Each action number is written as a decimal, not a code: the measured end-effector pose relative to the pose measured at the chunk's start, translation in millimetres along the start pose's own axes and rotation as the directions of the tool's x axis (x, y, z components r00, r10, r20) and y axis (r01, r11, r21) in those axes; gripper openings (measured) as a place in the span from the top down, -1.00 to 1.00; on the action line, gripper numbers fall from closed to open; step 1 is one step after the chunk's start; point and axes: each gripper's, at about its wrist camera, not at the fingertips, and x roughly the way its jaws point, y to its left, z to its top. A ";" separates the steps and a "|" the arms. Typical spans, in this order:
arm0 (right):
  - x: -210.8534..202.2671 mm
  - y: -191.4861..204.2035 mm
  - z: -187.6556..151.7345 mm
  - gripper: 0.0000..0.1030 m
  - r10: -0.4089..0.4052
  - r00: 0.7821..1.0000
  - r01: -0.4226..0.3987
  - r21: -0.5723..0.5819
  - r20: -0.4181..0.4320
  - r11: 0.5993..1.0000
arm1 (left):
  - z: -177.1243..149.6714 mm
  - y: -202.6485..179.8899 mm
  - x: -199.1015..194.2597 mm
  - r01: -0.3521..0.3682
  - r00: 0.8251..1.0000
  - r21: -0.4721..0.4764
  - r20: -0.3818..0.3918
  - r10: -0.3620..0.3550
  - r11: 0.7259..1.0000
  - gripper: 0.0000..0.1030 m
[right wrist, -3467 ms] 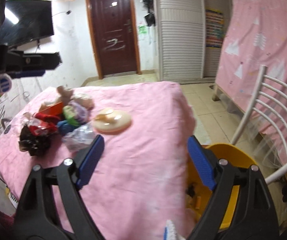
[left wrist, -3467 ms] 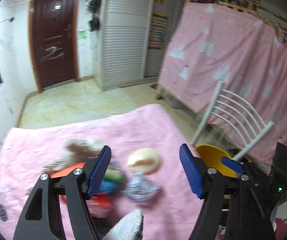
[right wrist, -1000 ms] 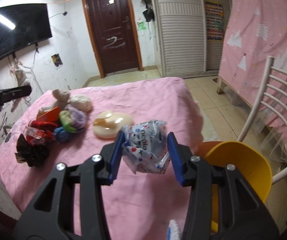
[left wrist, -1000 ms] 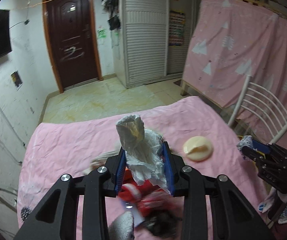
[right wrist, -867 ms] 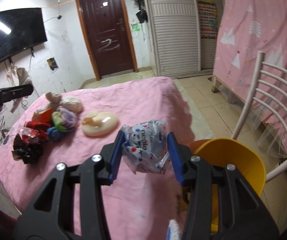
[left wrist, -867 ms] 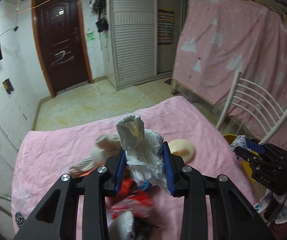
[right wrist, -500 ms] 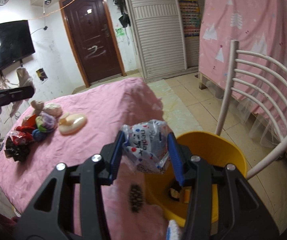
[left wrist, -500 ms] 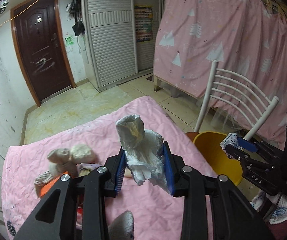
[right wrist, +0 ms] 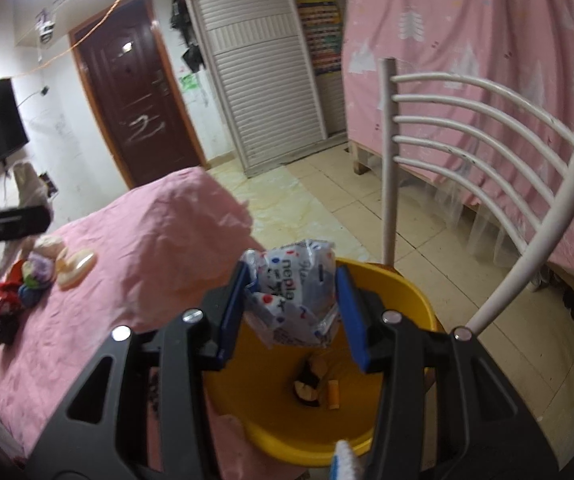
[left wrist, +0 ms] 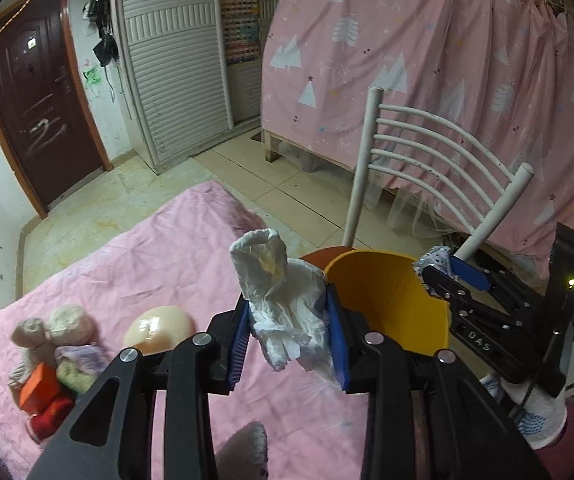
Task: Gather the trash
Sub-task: 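Carry tissue and bag to the yellow bin and release both, then move both grippers back over the clutter on the bed, then grasp the green sock with right gripper while left grasps the red wrapper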
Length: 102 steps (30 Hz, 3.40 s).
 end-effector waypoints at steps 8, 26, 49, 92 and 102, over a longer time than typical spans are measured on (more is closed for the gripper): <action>9.8 -15.1 -1.9 -0.14 -0.029 0.999 0.029 0.019 0.020 0.999 | 13.4 -35.7 39.5 0.068 0.997 -0.021 -0.034 -0.069 0.997 0.52; -4.5 -13.1 -3.1 -0.31 -0.116 0.993 0.116 -0.027 0.025 0.993 | 15.8 -60.0 58.4 0.092 0.995 -0.016 -0.033 -0.093 0.996 -0.10; -30.7 107.2 14.5 -0.63 -0.151 0.982 0.179 -0.287 0.117 0.941 | -32.5 60.8 -38.2 -0.055 0.988 -0.170 0.130 0.078 0.984 -0.25; 9.8 315.8 -22.3 -0.69 -0.033 0.999 0.035 -0.610 0.015 0.792 | -144.5 279.8 -109.0 -0.225 0.943 -0.485 0.111 0.314 0.845 -0.33; 21.5 344.0 -23.9 -0.69 0.024 0.999 -0.048 -0.629 -0.047 0.776 | -157.3 298.1 -107.4 -0.230 0.944 -0.514 0.089 0.318 0.826 -0.33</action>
